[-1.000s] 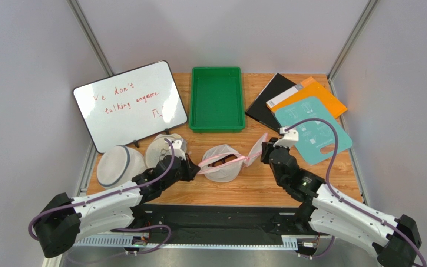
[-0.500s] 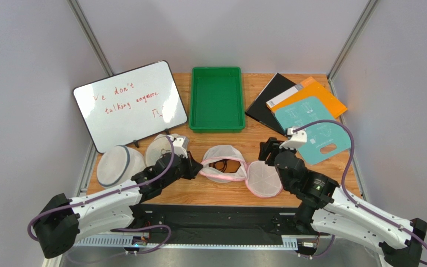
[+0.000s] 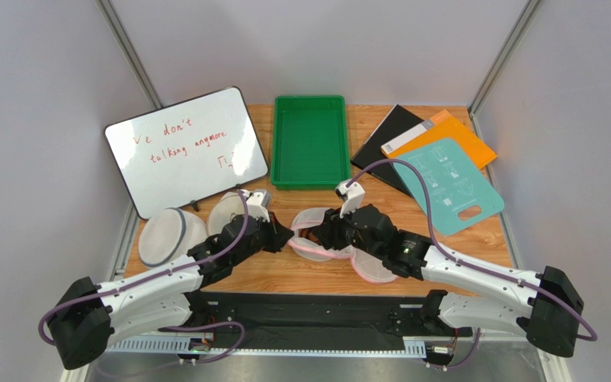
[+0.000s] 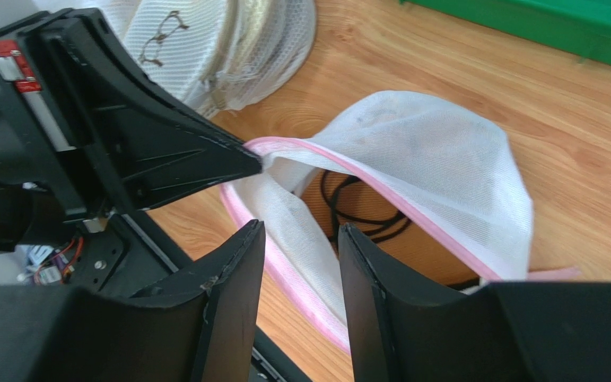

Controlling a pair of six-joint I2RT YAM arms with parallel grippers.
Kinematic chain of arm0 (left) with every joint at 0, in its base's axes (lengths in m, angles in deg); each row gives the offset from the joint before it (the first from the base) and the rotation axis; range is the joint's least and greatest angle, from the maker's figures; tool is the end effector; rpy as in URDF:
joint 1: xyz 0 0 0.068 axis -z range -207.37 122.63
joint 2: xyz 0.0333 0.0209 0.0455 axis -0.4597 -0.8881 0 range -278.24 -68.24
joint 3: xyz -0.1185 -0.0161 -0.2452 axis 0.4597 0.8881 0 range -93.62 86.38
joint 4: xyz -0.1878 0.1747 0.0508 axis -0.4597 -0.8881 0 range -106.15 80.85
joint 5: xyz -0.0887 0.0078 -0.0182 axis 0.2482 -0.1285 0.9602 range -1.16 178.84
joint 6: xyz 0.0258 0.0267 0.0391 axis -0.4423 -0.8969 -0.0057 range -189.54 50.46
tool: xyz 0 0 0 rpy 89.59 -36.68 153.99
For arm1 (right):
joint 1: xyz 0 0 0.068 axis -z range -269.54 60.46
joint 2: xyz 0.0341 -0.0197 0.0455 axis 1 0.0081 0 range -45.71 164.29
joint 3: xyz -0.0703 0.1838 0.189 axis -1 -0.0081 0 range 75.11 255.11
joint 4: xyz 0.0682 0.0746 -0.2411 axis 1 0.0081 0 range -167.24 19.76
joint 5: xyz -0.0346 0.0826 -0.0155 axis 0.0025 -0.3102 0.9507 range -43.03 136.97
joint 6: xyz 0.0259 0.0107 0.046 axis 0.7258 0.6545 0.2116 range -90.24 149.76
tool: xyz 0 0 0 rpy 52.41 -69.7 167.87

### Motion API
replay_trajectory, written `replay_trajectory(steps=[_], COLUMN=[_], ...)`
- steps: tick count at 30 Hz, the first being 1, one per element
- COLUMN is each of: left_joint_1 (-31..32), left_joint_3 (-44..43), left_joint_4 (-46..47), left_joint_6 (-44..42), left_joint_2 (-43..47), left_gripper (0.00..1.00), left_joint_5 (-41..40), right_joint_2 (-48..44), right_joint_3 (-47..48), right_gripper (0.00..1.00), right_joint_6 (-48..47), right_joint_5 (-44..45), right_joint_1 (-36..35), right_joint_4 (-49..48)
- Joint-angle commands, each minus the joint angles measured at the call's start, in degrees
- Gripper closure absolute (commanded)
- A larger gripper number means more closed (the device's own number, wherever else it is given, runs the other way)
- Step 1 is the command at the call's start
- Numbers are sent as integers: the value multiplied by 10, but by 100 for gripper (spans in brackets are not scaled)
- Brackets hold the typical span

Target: Unzip the laundry bag and remove the bra

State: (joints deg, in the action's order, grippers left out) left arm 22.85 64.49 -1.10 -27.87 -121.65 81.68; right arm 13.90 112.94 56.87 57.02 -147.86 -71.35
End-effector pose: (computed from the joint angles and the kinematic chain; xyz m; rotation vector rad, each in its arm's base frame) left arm 0.1334 -0.1532 0.2050 0.0702 2.0940 -0.8959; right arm 0.1274 0.1947 0.2554 -0.4634 2.0793 0.7354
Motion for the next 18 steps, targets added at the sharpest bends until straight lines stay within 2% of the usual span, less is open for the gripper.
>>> replay_trajectory(steps=[1, 9, 18], left_joint_1=[1, 1, 1], left_joint_3=[-18, -20, -24], left_joint_4=[11, 2, 3], left_joint_6=[-5, -3, -5], left_joint_2=[9, 18, 19], left_gripper=[100, 100, 100], left_joint_5=[6, 1, 11], right_joint_2=[13, -7, 69], right_joint_3=[8, -24, -5], right_gripper=[57, 57, 59], right_joint_6=[11, 33, 12], right_joint_5=[-54, -49, -17], right_joint_1=[-1, -3, 25], right_joint_4=[-69, -62, -62])
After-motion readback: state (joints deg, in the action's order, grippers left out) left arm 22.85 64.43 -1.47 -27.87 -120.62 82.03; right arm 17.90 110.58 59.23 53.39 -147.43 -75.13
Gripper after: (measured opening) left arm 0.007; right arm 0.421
